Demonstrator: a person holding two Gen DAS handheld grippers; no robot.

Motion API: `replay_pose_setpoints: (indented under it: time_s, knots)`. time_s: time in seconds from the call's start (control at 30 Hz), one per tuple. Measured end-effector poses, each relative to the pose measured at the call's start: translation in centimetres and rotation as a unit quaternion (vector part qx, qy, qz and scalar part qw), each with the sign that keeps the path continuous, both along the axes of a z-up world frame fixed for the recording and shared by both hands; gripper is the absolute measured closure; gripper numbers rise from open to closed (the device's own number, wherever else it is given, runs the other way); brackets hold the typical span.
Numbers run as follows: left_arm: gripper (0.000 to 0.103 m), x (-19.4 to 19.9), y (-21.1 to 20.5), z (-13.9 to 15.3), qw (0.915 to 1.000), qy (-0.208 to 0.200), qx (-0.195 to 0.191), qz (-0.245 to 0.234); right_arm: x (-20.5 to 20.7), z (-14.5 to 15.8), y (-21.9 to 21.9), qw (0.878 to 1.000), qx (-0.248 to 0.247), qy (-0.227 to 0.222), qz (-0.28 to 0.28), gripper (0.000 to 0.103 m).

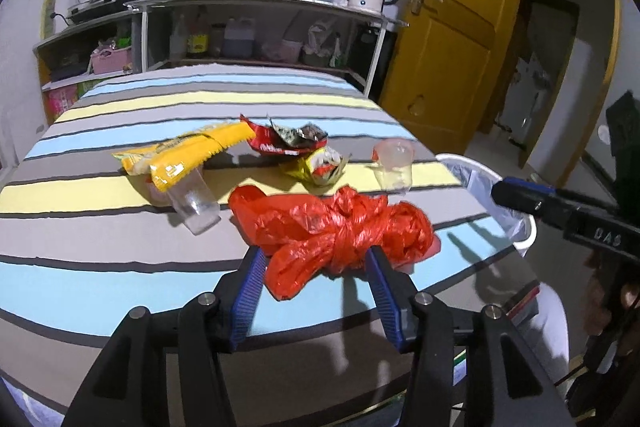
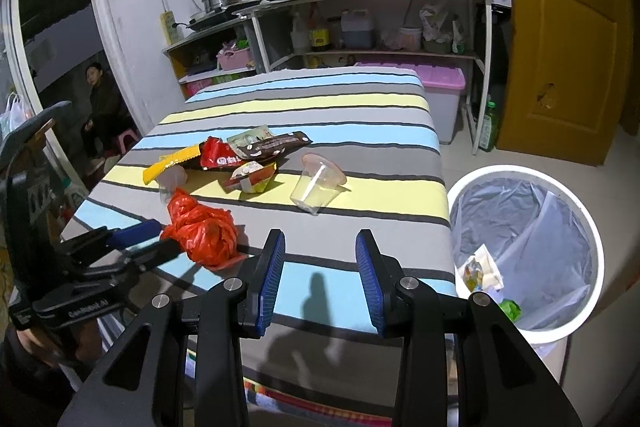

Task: Collect trash
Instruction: 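Move both open grippers back toward the remaining trash on the table, then grasp the red plastic bag with the left gripper while the right gripper grasps the clear plastic cup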

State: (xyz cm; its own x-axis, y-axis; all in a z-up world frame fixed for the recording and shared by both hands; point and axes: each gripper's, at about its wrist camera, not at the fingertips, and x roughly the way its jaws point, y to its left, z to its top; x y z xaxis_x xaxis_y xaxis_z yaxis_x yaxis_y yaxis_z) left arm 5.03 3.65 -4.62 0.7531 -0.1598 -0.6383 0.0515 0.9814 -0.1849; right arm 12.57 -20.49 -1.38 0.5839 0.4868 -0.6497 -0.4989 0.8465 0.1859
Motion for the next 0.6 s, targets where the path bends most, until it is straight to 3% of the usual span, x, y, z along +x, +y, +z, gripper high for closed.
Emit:
replay_pose_setpoints:
  time_s: [0.1,0.2,0.43,0.6]
  knots:
    - [0.06,0.4,-0.2,-0.4,1.0,0.007,0.0,-0.002,0.1,-0.1,0.1,1.0,-0.002,0.002,0.001,0.065]
    - [0.087,0.6,-0.4,-0.7,0.9999,0.013,0.007,-0.001,0.4,-0.2,0.3,1.0,-0.003,0.006,0.001,0.065]
    - [0.095,0.9,-0.3,-0.5,1.0,0.008,0.0,-0.002,1.3,-0.6,0.9,1.0,-0.002,0.016,0.001,0.065]
    - [0.096,0.5,0.4,1.1,0.9998,-0.015,-0.012,0.004,2.1,-0.6,1.5,1.0,-0.001,0.02,0.001,0.065]
